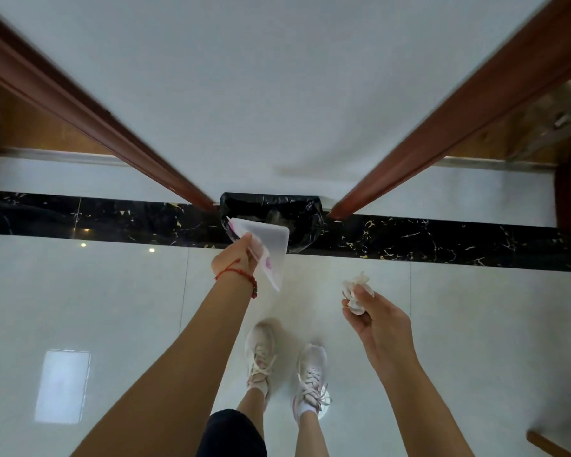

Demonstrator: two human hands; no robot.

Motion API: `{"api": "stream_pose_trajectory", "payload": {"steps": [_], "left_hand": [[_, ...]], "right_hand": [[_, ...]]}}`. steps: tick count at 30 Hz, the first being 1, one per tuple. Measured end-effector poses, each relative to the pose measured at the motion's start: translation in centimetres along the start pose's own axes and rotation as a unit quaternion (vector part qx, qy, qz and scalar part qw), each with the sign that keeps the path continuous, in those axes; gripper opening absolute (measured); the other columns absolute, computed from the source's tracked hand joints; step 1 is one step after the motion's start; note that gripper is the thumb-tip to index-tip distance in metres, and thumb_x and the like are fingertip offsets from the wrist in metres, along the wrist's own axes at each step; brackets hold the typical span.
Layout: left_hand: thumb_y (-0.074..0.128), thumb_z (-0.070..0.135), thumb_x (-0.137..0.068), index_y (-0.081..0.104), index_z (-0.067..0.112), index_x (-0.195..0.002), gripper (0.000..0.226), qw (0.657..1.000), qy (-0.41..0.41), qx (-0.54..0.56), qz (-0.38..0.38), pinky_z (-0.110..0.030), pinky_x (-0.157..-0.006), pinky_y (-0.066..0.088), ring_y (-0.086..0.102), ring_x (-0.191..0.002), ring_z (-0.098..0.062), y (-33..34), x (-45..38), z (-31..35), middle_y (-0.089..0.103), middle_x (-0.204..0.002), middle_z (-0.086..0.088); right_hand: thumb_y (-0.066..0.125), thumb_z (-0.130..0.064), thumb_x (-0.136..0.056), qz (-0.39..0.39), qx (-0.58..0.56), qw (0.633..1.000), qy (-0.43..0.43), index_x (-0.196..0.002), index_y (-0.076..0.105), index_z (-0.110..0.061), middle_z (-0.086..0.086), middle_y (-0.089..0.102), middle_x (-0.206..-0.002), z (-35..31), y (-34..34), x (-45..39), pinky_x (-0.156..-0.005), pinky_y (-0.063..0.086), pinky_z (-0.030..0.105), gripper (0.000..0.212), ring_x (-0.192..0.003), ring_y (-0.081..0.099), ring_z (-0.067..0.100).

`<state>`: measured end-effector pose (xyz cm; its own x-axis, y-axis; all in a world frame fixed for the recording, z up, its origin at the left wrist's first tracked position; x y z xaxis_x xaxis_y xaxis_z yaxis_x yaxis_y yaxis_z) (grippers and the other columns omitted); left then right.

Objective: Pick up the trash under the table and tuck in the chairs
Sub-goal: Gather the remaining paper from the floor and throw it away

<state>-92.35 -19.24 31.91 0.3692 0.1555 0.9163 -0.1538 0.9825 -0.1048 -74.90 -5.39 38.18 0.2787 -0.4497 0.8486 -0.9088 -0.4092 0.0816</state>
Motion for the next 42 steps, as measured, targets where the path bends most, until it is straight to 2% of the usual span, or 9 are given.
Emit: {"api": "stream_pose_trajectory", "payload": {"steps": [3,7,10,17,22,30,34,38,42], "left_hand": [[0.060,0.019,-0.086,0.056,0.004,-0.080,0.016,0.999,-0.012,0.023,-0.027,-0.038,-0.072,0.054,0.060,-0.110,-0.026,1.1,-0.5,0.6,0.060,-0.123,-0.017],[0.062,0.007,-0.083,0.063,-0.005,-0.094,0.017,0.999,0.036,0.027,-0.026,-0.027,-0.073,0.058,0.068,-0.073,-0.016,1.5,-1.5,1.1,0.068,-0.093,-0.015],[0.061,0.016,-0.084,0.062,0.000,-0.106,0.027,0.982,0.147,-0.117,-0.023,-0.033,-0.081,0.056,0.063,-0.077,-0.016,0.6,-1.7,1.4,0.065,-0.082,-0.004],[0.054,0.026,-0.089,0.054,0.010,-0.122,0.037,0.765,0.384,-0.516,-0.040,-0.035,-0.102,0.037,0.049,-0.120,-0.026,-2.7,-1.1,0.8,0.058,-0.127,-0.010],[0.053,0.026,-0.089,0.050,0.009,-0.126,0.040,0.699,0.415,-0.580,-0.050,-0.038,-0.103,0.036,0.045,-0.125,-0.027,-4.7,-0.7,0.9,0.053,-0.132,-0.012],[0.057,0.022,-0.087,0.053,0.004,-0.122,0.040,0.685,0.443,-0.578,-0.034,-0.041,-0.099,0.040,0.049,-0.120,-0.032,-6.1,-0.3,2.2,0.057,-0.127,-0.017],[0.056,0.021,-0.087,0.053,0.004,-0.122,0.039,0.684,0.450,-0.573,-0.031,-0.040,-0.098,0.041,0.050,-0.120,-0.031,-6.4,-0.1,2.8,0.057,-0.127,-0.016],[0.059,0.020,-0.086,0.054,0.001,-0.120,0.039,0.675,0.463,-0.573,-0.035,-0.043,-0.096,0.043,0.053,-0.116,-0.034,-6.4,0.4,3.0,0.059,-0.123,-0.019],[0.055,0.023,-0.088,0.050,0.004,-0.125,0.042,0.674,0.451,-0.584,-0.042,-0.041,-0.100,0.039,0.047,-0.122,-0.032,-6.2,1.7,3.0,0.054,-0.129,-0.017]], "right_hand": [[0.062,-0.010,-0.083,0.002,-0.002,1.000,-0.004,-0.085,0.067,-0.002,0.007,0.066,-0.079,-0.5,0.5,-1.1,-0.063,0.056,0.019,0.009,-0.074,0.063,0.016],[0.064,-0.009,-0.082,0.008,0.006,1.000,-0.003,-0.082,0.066,-0.001,0.009,0.065,-0.082,-0.6,1.3,-2.2,-0.064,0.058,0.020,0.008,-0.079,0.063,0.018],[0.064,-0.008,-0.082,0.009,0.026,1.000,-0.001,-0.082,0.066,-0.003,0.010,0.065,-0.085,-0.3,1.8,-2.8,-0.062,0.057,0.019,0.006,-0.081,0.063,0.019],[0.063,-0.007,-0.083,0.000,0.121,0.993,-0.016,-0.081,0.066,-0.005,0.014,0.063,-0.090,0.8,4.5,-4.6,-0.060,0.057,0.016,0.004,-0.087,0.062,0.023],[0.065,-0.009,-0.083,-0.005,0.128,0.992,0.003,-0.075,0.064,-0.009,0.015,0.062,-0.094,1.9,7.8,-7.3,-0.064,0.057,0.022,0.007,-0.089,0.061,0.022],[0.067,-0.017,-0.082,0.011,0.062,0.997,0.052,-0.068,0.060,-0.007,0.019,0.065,-0.101,2.2,13.0,-10.6,-0.083,0.054,0.032,0.018,-0.085,0.062,0.019],[0.063,-0.026,-0.085,0.006,0.050,0.997,0.055,-0.112,0.058,0.000,0.012,0.057,-0.111,2.1,13.4,-10.9,-0.091,0.051,0.035,0.038,-0.109,0.057,0.025],[0.062,-0.027,-0.086,0.028,0.187,0.982,-0.024,-0.118,0.057,0.000,0.016,0.063,-0.114,1.7,11.9,-10.2,-0.092,0.051,0.035,0.042,-0.109,0.060,0.028],[0.060,-0.031,-0.086,0.004,0.381,0.908,-0.173,-0.127,0.052,-0.006,0.007,0.055,-0.133,0.8,10.6,-7.8,-0.102,0.040,0.029,0.048,-0.120,0.053,0.020]]}}
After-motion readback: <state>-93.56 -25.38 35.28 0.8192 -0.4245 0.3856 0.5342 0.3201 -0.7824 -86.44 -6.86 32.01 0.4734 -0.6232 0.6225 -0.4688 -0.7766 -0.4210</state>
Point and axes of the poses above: each hand's wrist, its own x-axis away from the middle knuckle, its own y-axis out of the palm, z = x × y, the point moved 3 cm from there along -x, towards the middle knuckle
